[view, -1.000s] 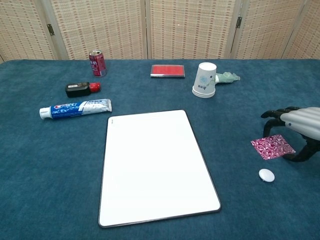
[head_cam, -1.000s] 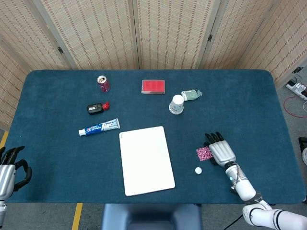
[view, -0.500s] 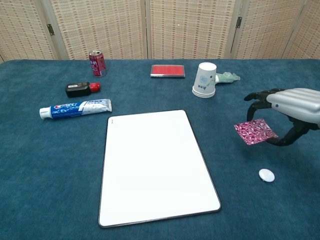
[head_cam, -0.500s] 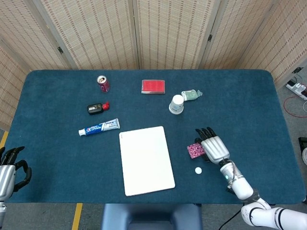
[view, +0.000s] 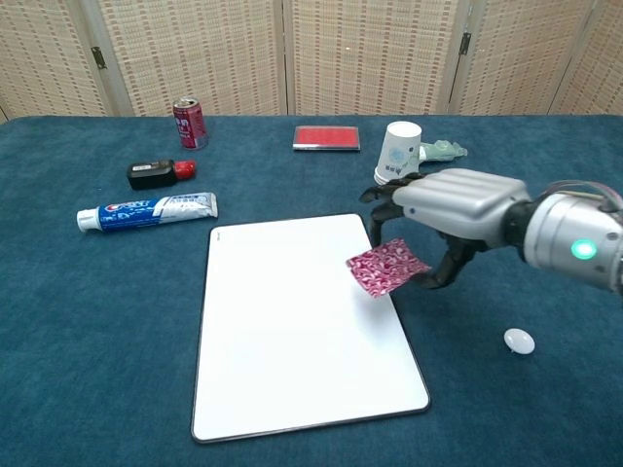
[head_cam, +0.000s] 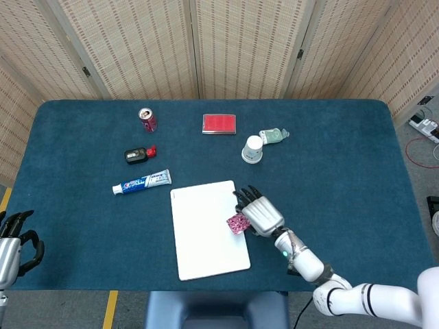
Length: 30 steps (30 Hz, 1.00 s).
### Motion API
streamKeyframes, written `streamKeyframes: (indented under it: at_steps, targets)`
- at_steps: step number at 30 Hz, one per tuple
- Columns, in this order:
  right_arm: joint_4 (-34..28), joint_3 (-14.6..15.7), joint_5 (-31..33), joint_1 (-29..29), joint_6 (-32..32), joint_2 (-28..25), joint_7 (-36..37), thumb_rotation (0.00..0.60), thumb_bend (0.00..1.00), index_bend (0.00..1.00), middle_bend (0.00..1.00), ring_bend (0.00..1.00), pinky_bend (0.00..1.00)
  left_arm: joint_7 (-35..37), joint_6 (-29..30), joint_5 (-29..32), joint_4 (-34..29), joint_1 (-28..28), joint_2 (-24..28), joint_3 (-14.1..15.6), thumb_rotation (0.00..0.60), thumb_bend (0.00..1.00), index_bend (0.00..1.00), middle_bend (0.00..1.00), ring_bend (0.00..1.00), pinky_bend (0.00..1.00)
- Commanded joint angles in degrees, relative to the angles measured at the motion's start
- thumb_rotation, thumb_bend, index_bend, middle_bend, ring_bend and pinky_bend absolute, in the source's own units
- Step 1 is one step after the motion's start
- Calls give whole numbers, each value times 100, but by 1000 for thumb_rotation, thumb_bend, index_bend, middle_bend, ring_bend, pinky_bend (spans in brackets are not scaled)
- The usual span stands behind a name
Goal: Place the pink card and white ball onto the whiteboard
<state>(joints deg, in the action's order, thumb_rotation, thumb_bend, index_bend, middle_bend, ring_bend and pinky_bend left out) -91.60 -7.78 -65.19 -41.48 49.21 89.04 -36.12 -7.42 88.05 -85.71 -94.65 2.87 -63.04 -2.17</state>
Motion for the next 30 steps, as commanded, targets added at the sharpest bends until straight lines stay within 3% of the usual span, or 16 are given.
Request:
streamKeyframes:
  at_steps: [1,6,11,14,18,22,26,30]
  targets:
    - [48,-94,421,-351,-139,364,-431,600,352,345,90,50,0,26,9,15,24,-15,3,1,600,177,198,184,159,0]
    - [238,-126,890,-709,-197,705,-826,600,351,321,85,74,0,87,19,26,61,-30,6,-5,600,176,198,184,159,0]
    - [197,-65,997,-810,-118,715,-833,600,352,76,70,91,0,121,6,38,86,-28,-1,-14,600,176,198,184,159,0]
    - [94,69,878,-721,19,548,-720,600,351,33,69,97,0,122,-14,41,92,-14,-2,-22,600,176,198,184,159,0]
    - [-201,378,325,-388,351,137,-298,600,352,74,74,73,0,112,-28,19,80,-1,-13,-20,600,177,199,184,159,0]
    - [-409,784,-352,49,756,-404,246,600,352,182,94,68,0,61,-82,27,53,40,-27,-35,600,176,199,184,159,0]
    - [-396,1148,-918,416,1079,-780,739,600,351,280,124,75,0,-17,-95,-30,-30,75,-36,-33,600,177,200,184,159,0]
    - [-222,1458,-1330,713,1273,-975,1083,600,351,308,131,76,0,-140,-122,-70,-134,114,-29,-34,600,176,200,184,159,0]
